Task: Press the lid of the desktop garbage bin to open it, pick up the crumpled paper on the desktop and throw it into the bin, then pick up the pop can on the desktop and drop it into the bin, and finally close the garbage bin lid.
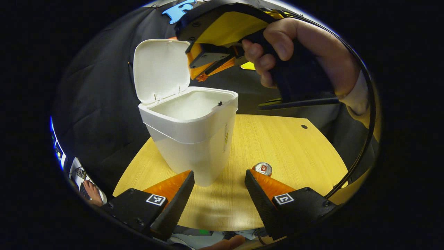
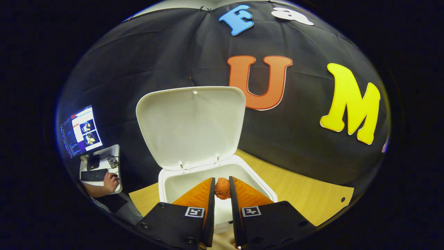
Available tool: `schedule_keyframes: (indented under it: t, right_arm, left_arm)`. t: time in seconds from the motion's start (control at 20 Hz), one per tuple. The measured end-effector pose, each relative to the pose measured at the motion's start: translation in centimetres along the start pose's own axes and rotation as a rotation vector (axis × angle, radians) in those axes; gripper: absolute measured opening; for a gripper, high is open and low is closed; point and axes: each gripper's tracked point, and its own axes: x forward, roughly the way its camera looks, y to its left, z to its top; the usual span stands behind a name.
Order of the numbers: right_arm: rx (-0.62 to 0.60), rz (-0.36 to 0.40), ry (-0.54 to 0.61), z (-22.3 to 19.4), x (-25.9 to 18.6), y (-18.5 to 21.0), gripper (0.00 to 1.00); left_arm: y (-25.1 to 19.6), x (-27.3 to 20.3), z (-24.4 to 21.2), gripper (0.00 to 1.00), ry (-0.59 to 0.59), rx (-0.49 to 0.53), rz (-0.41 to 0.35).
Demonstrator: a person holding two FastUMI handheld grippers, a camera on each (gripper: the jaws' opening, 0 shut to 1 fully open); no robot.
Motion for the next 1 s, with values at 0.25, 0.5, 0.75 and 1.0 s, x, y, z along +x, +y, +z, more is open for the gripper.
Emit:
schedule_keyframes:
  t: [0.25,0.5,0.75,1.0]
  right_arm:
    - [0.021,0.068,-0.033,1.0,-0.8,1.7,0.37]
    - [0.032,0.122,-0.11,3.0,-2.7,2.1,0.53]
    - [0.059,0.093,-0.229,5.8,-5.4,-0.7,0.88]
    - [0.044,-0.026,-0.259,5.5,-7.8,-6.8,0.97]
  left_arm:
    - [-0.1,0.0,0.1,0.97,-0.006,0.005,-0.01]
    - [-0.3,0.1,0.1,0.97,-0.003,0.008,-0.026]
    - [-0.5,0.3,0.2,0.97,-0.011,0.032,-0.06]
    - [-1.1,-0.1,-0.1,0.97,0.019,0.018,-0.125]
